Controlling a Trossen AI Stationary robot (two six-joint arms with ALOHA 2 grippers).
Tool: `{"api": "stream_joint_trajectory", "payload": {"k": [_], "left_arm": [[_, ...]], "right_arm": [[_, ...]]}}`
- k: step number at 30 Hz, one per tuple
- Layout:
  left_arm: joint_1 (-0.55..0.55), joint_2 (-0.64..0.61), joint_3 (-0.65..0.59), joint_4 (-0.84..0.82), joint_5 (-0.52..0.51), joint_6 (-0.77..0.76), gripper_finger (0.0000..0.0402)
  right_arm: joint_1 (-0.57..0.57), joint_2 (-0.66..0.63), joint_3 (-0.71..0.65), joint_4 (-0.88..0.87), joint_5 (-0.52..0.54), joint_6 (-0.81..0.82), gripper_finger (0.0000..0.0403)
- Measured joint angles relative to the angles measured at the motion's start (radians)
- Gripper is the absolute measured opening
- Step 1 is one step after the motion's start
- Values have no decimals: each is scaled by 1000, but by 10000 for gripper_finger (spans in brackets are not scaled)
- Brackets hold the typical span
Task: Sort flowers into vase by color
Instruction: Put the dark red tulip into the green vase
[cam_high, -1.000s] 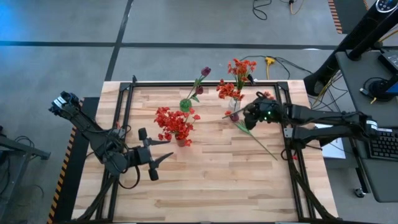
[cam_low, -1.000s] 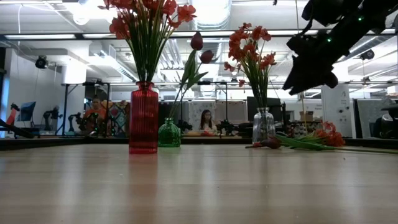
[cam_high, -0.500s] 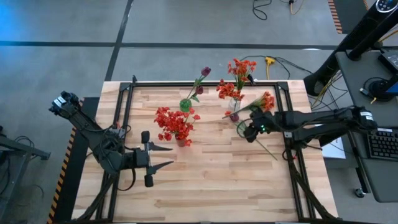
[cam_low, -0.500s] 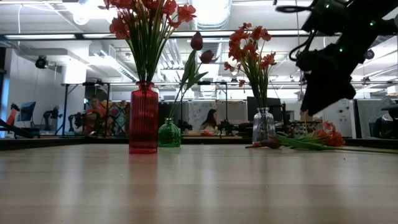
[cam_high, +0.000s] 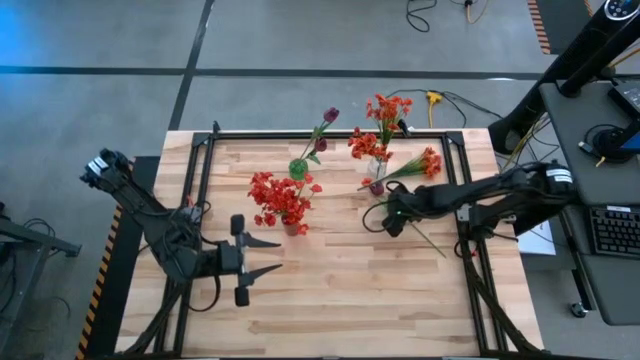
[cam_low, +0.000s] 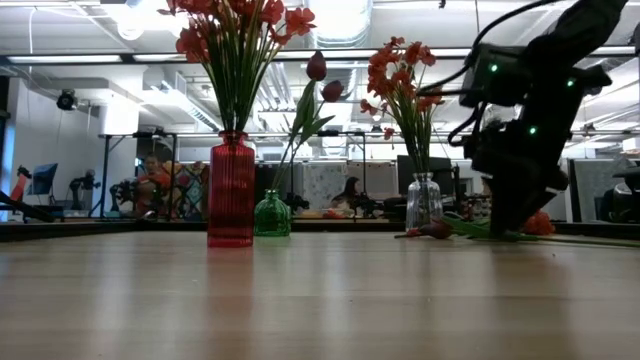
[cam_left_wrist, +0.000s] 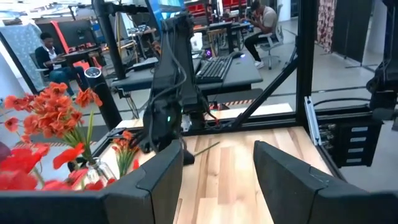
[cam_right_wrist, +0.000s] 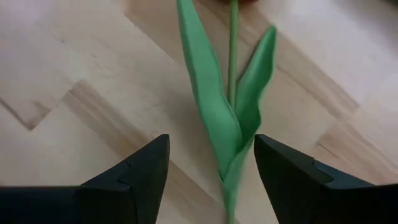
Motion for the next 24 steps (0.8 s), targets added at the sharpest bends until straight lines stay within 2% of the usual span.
{"api": "stream_joint_trajectory", "payload": {"k": [4, 8, 17, 24], "left_arm": [[0, 46, 42, -3, -14, 5, 180], [-1, 93, 87, -3, -16, 12, 180], [-19, 182, 189, -6, -41, 28, 180], [-67, 227, 260, -10, -106, 55, 180]], "right_arm": [[0, 58, 2, 30, 6, -5, 211], [0, 92, 3, 39, 11, 6, 175], [1, 70, 1, 54, 20, 8, 71], [0, 36, -2, 41, 20, 8, 26]]}}
